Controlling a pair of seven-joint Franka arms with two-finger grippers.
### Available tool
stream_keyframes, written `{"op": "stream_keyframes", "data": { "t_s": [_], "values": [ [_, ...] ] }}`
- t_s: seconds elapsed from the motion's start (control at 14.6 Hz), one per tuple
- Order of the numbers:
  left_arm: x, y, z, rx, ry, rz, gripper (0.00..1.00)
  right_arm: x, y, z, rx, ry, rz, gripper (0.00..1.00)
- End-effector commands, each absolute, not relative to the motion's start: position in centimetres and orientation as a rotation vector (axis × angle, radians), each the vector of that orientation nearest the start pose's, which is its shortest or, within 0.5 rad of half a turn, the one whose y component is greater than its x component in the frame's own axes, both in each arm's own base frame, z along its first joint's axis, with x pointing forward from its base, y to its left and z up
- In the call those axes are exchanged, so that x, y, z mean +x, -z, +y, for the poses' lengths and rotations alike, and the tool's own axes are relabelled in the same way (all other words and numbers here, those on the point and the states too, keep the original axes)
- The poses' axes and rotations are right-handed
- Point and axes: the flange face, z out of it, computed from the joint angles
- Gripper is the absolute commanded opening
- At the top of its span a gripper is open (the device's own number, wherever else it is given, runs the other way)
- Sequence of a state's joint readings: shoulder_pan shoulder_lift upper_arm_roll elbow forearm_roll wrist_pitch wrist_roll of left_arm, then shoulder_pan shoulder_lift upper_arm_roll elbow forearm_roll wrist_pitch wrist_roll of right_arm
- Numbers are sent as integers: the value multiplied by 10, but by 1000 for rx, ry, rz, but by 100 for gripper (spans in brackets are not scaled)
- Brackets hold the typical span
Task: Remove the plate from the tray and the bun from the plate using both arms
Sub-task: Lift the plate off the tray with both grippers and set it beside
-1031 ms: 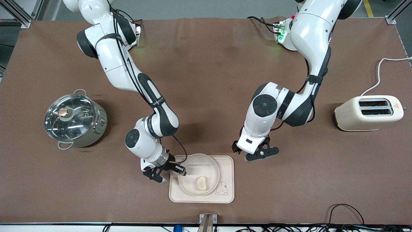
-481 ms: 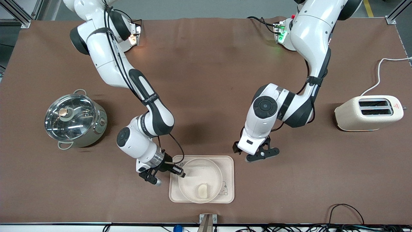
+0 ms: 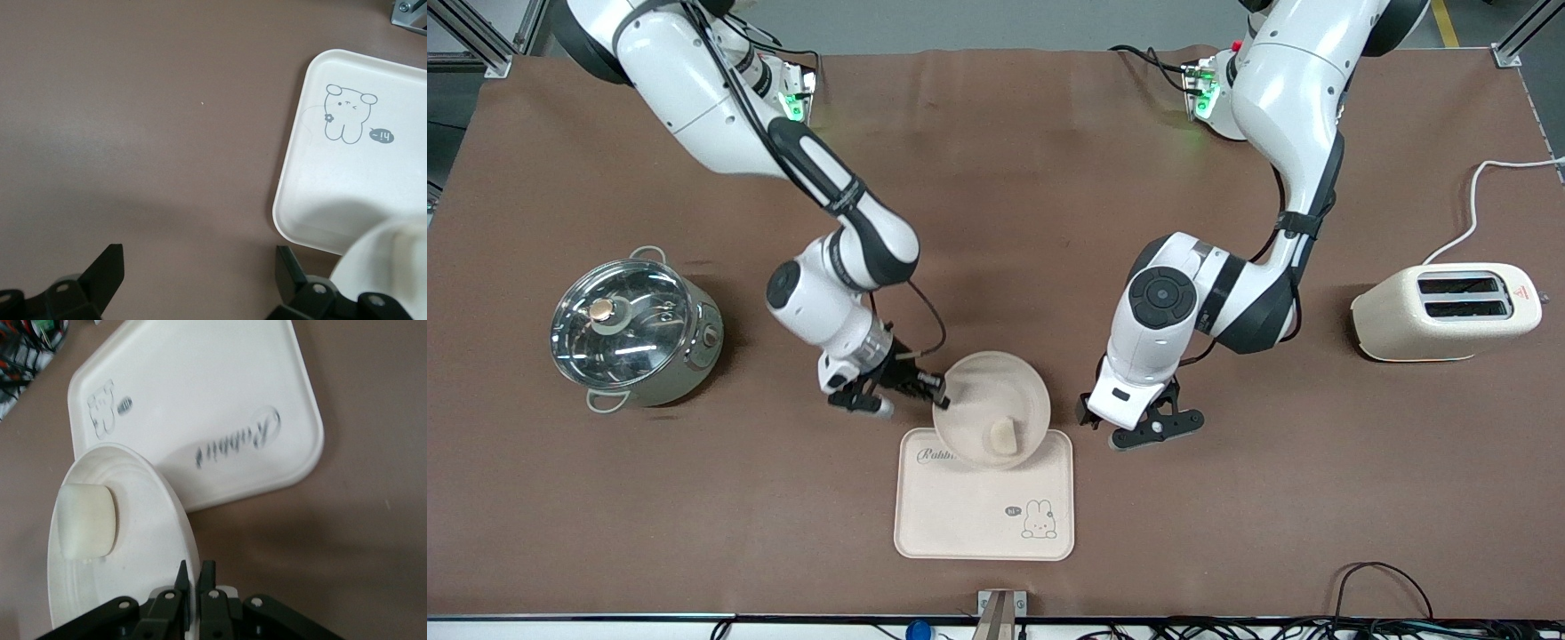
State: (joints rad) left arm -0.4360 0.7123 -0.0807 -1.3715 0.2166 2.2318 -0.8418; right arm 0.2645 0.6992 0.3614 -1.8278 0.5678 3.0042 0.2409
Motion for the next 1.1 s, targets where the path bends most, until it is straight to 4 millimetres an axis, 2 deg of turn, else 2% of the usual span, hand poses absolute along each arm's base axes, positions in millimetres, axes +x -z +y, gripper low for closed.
{"op": "stream_keyframes", "data": {
  "t_s": [0.0, 0.14, 0.21, 0.27, 0.34, 0.48, 0.55, 0.69, 0.89, 0.96, 1.03],
  "values": [
    [661, -311, -352, -3088, 335, -339, 100, 528, -204, 334, -2576, 331, 345, 0],
    [660, -309, -354, -3086, 332, -335, 100, 520, -199, 337, -2583, 330, 343, 1],
    [659, -309, -354, -3086, 329, -351, 100, 513, -196, 341, -2585, 341, 340, 6],
    [659, -310, -354, -3085, 333, -354, 100, 514, -194, 340, -2582, 343, 355, 35],
    [659, -312, -356, -3089, 335, -360, 100, 516, -195, 338, -2577, 342, 366, 84],
    [655, -314, -363, -3099, 331, -374, 100, 521, -197, 334, -2572, 345, 387, 100],
    [650, -314, -372, -3103, 328, -410, 100, 524, -200, 335, -2563, 352, 394, 100],
    [629, -312, -406, -3109, 324, -475, 100, 535, -213, 343, -2524, 337, 451, 100],
    [602, -289, -446, -3112, 309, -456, 100, 554, -216, 331, -2536, 211, 450, 100],
    [596, -287, -460, -3148, 352, -426, 100, 560, -220, 330, -2542, 139, 430, 100],
    [597, -281, -463, -3167, 373, -420, 100, 567, -224, 324, -2550, 71, 422, 100]
  ]
}}
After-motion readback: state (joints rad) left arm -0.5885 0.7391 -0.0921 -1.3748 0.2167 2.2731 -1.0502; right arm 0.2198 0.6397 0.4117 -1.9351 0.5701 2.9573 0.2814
